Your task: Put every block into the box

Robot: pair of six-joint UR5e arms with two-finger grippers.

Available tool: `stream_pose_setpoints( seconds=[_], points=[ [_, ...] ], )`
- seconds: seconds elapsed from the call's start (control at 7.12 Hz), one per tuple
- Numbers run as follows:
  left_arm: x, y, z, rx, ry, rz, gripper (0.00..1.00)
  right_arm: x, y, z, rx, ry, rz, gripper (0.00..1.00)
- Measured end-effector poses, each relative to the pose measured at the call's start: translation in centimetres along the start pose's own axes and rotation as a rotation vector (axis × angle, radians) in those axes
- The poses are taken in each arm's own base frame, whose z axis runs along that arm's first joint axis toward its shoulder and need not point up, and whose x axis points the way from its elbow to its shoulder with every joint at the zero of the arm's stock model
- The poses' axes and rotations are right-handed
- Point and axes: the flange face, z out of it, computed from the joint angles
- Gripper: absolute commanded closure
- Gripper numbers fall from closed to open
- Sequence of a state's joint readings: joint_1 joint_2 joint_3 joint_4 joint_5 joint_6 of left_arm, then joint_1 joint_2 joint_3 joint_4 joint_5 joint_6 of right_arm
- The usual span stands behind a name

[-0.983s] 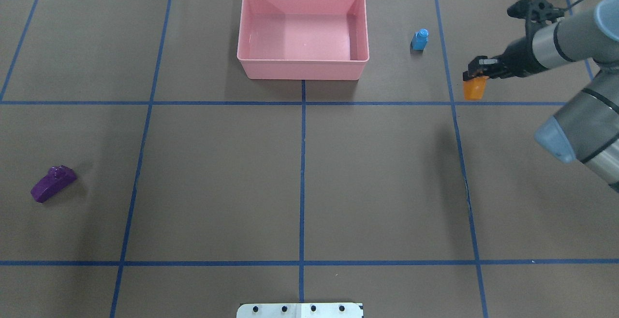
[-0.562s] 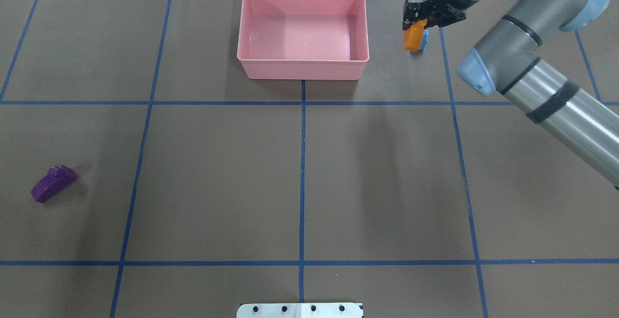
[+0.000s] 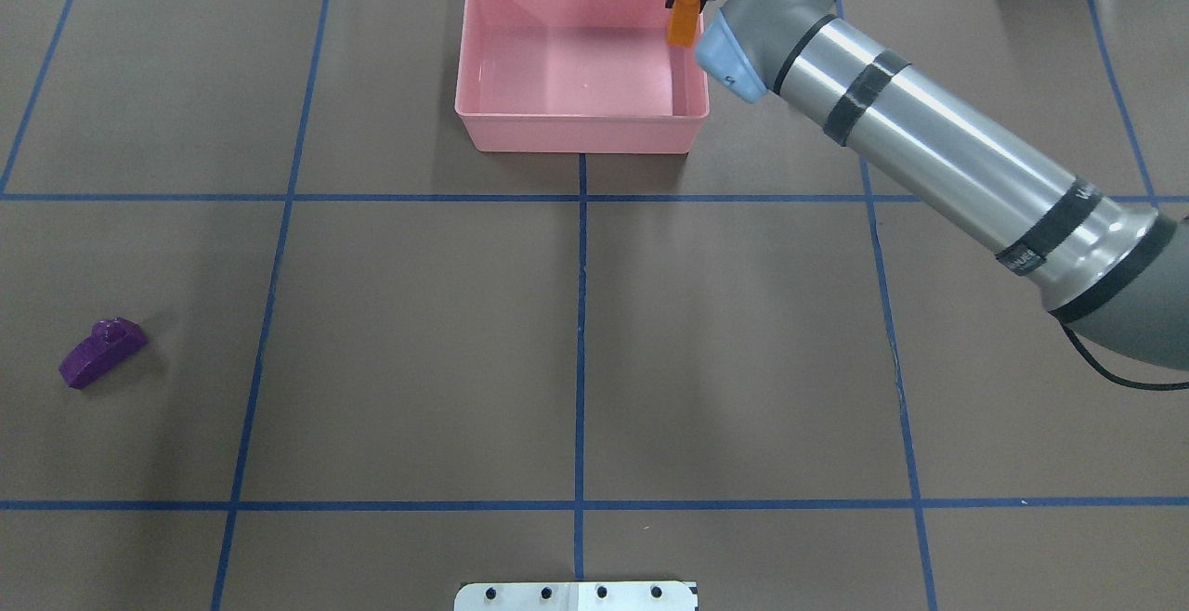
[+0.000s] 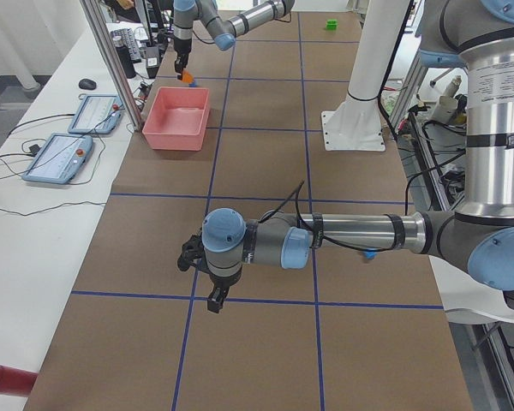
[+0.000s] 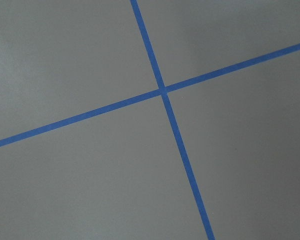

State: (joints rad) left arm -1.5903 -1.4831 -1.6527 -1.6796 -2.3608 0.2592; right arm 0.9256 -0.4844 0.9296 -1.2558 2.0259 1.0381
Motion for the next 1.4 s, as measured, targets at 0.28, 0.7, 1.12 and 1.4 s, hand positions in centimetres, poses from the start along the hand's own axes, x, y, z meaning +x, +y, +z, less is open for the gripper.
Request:
stream_pose_setpoints(
  seconds=[0.28,0.7,1.12,1.4],
  points=[
    [0.4,-0.2,0.4,-0.007,0.003,0.009,0.00,-4.0,2.1,4.1,0.019,0.088,-0.028,1.00],
    [0.7,-0.7,0.4,0.009,0.000,0.033,0.00,-5.4,4.0,7.0,0.050,0.158,-0.053,0.02],
    [2.2,-3.5,-0.7,0.083,-0.015,0.123,0.00,-5.2,3.7,6.8,0.058,0.161,-0.053,0.01],
    [3.4,-5.2,-0.6,0.131,0.014,0.117,0.00,-4.0,1.3,4.6,0.041,0.133,-0.075,0.01]
  ],
)
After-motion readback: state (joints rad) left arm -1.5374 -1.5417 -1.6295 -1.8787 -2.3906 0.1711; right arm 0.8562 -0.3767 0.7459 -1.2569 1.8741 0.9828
